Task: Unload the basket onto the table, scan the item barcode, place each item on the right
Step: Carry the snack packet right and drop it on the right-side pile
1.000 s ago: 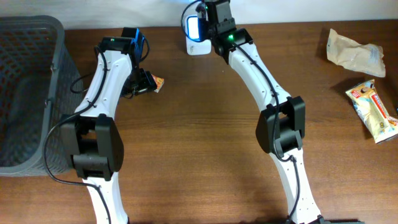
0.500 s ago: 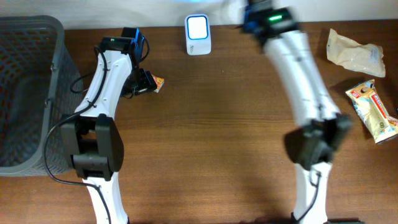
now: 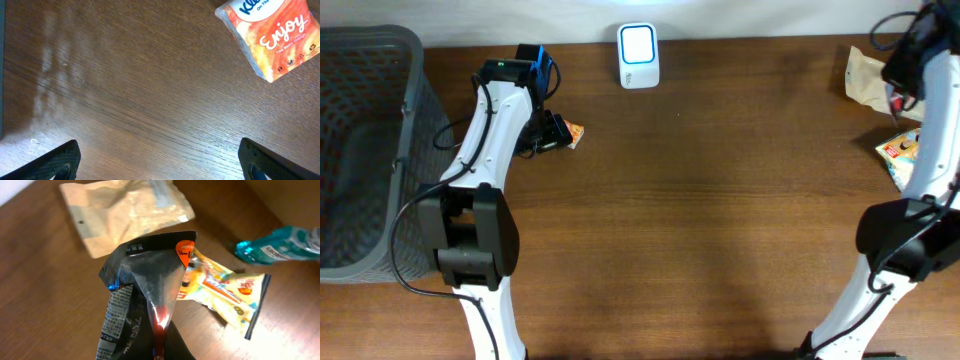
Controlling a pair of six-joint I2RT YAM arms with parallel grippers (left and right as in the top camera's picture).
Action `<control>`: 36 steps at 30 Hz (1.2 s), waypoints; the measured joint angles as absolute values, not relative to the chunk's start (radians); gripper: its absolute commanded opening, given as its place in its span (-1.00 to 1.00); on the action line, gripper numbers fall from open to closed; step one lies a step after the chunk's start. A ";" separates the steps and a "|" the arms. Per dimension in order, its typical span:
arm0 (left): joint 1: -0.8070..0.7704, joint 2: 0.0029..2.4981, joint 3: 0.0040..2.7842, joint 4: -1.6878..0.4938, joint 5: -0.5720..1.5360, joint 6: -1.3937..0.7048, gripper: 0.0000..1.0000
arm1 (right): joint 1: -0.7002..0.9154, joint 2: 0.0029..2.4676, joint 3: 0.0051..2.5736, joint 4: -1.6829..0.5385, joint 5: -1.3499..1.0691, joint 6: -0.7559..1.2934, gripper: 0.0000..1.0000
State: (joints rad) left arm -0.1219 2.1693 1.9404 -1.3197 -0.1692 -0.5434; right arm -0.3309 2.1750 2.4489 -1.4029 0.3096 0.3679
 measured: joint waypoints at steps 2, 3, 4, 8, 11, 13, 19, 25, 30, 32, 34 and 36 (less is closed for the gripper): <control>-0.122 2.169 1.940 -1.320 -0.169 -0.543 0.98 | -0.377 2.175 2.449 -1.405 0.300 0.368 -0.92; -0.122 2.169 1.940 -1.320 -0.169 -0.543 0.98 | -0.401 2.175 2.449 -1.407 0.297 0.368 -0.92; -0.122 2.169 1.940 -1.320 -0.169 -0.543 0.98 | -0.423 2.175 2.449 -1.407 0.295 0.368 -0.92; -0.122 2.169 1.940 -1.320 -0.169 -0.543 0.98 | -0.500 2.175 2.449 -1.386 0.286 0.370 -0.92; -0.122 2.169 1.940 -1.320 -0.169 -0.543 0.98 | -0.533 2.180 2.449 -1.345 0.286 0.371 -0.92; -0.122 2.169 1.940 -1.320 -0.169 -0.543 0.98 | -0.538 2.193 2.449 -1.317 0.286 0.371 -0.92; -0.122 2.169 1.940 -1.320 -0.170 -0.543 0.98 | -0.538 2.323 2.449 -1.187 0.286 0.371 -0.92; -0.122 2.169 1.940 -1.320 -0.169 -0.543 0.98 | -0.538 2.455 2.449 -1.134 0.287 0.371 -0.92; -0.122 2.169 1.940 -1.320 -0.169 -0.543 0.98 | -0.544 2.506 2.449 -1.129 0.287 0.374 0.18; -0.122 2.169 1.940 -1.320 -0.169 -0.543 0.98 | -0.547 2.506 2.449 -1.133 0.287 0.372 0.29; -0.122 2.169 1.940 -1.320 -0.169 -0.543 0.98 | -0.556 2.506 2.449 -1.156 0.287 0.372 0.36; -0.122 2.169 1.940 -1.320 -0.169 -0.543 0.98 | -0.567 2.503 2.449 -1.185 0.287 0.373 0.37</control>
